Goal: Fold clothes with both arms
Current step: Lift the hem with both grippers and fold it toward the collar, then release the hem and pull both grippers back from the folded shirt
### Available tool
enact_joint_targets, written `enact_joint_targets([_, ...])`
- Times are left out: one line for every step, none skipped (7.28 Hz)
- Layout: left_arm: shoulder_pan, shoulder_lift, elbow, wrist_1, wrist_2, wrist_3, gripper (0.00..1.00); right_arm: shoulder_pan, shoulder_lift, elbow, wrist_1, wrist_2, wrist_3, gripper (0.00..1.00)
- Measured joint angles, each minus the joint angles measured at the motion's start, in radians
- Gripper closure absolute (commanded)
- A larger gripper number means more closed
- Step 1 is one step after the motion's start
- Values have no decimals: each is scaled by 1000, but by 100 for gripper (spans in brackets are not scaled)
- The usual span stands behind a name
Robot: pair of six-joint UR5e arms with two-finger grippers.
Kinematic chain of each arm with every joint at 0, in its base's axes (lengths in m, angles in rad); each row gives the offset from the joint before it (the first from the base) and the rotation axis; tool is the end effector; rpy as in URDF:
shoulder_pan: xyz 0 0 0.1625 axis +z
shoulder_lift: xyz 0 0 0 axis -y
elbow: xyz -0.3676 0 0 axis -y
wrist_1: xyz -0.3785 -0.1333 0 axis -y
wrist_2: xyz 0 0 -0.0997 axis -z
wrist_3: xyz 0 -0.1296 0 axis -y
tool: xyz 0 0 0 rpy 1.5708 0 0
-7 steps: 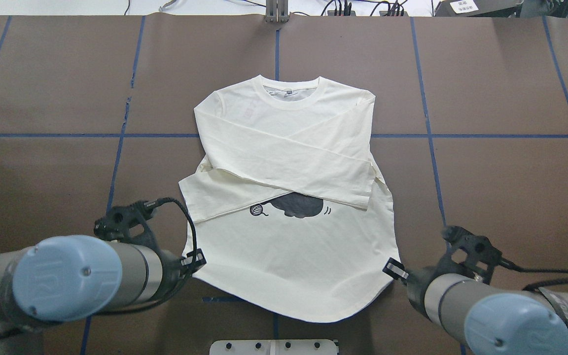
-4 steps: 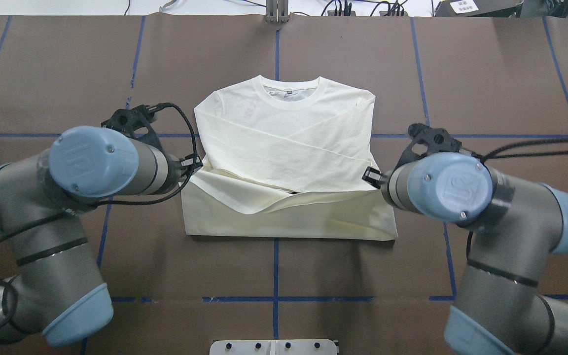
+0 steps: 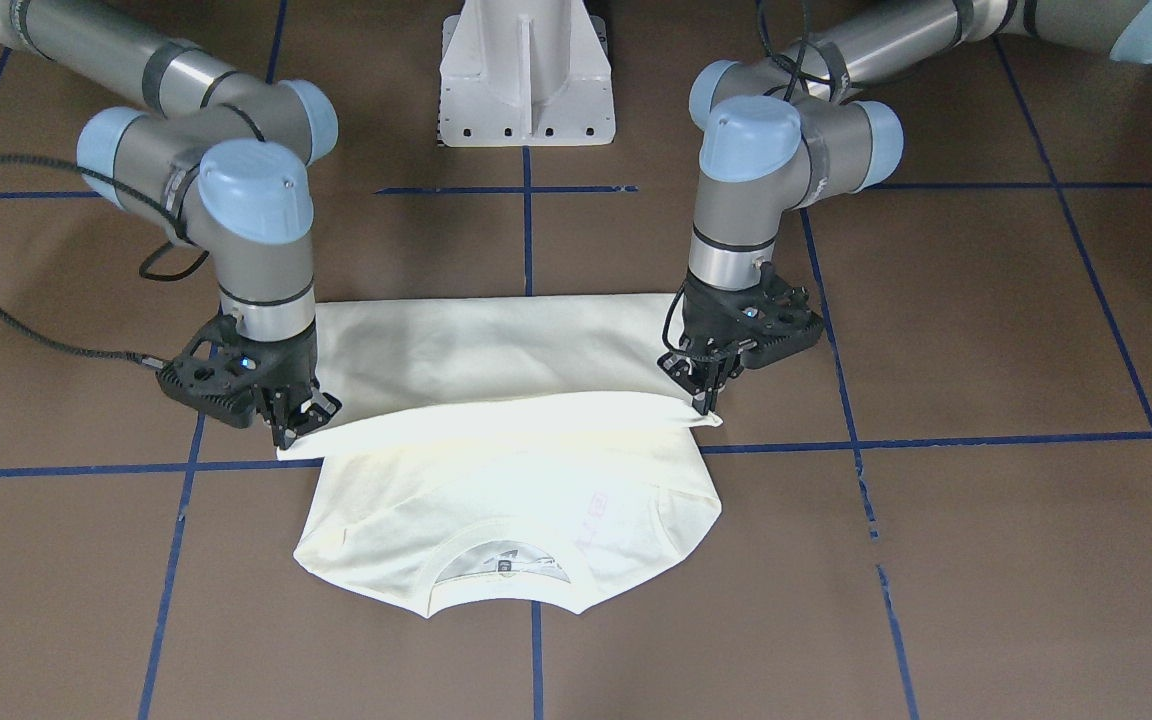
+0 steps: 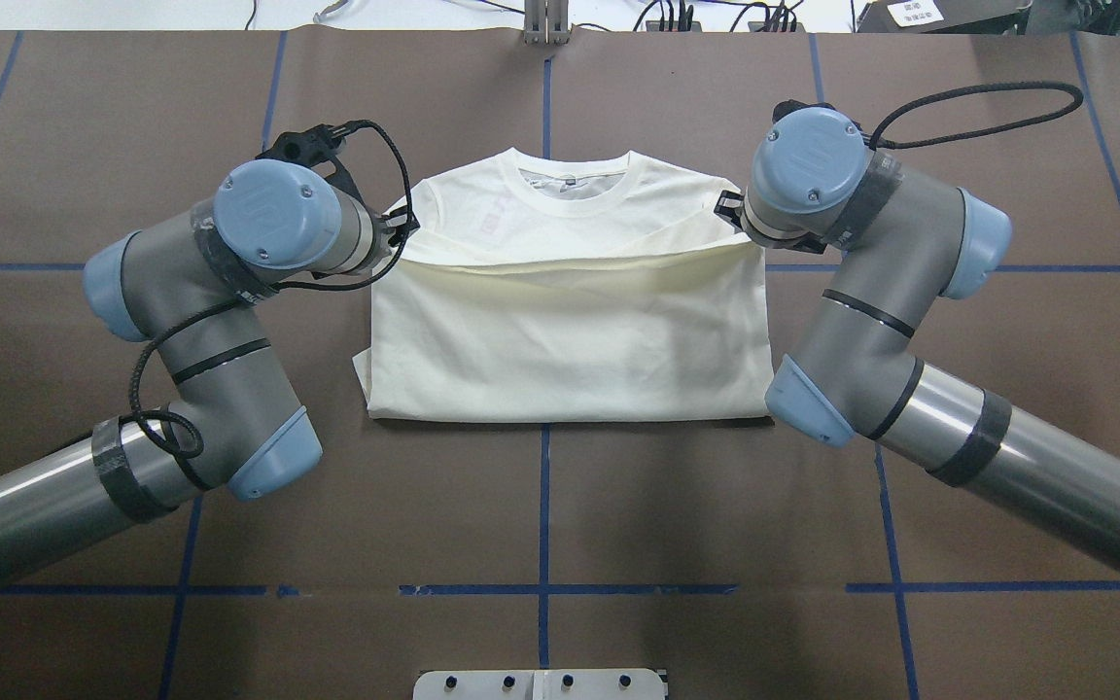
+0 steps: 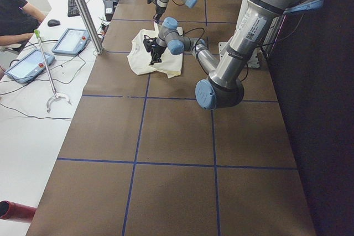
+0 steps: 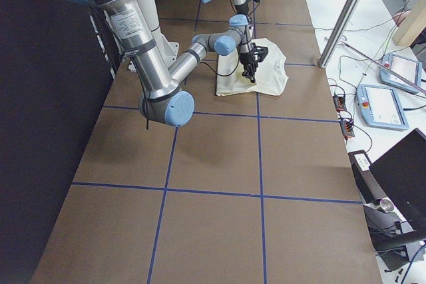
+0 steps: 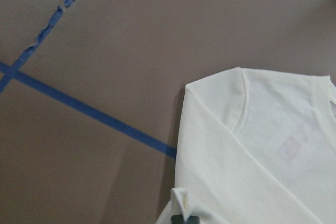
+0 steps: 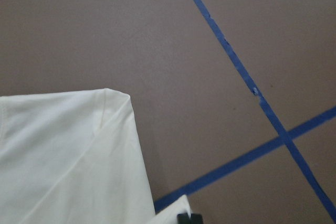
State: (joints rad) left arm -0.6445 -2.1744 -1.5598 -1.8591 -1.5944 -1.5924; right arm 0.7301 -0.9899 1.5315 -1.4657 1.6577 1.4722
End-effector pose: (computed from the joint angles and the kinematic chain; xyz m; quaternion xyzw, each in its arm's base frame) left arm 0.4701 -0.5163 0.2593 0.1205 0.4091 -0.2910 0.8564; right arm -0.4278 -0.5467 0.3176 0.0901 -0.3072 0.2810 0.9047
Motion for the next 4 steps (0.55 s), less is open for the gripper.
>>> enact_joint_targets([-6, -14, 62, -51, 23, 7, 100, 24, 36, -91, 60, 14, -11, 100])
enact_joint_targets([-11, -23, 101, -83, 43, 24, 100, 35, 75, -163, 87, 20, -19, 100])
enact_joint_targets([-14, -28, 117, -96, 56, 56, 98, 42, 99, -207, 98, 21, -27, 100])
enact_joint_targets([-17, -31, 124, -102, 61, 81, 94, 46, 112, -227, 101, 21, -33, 100])
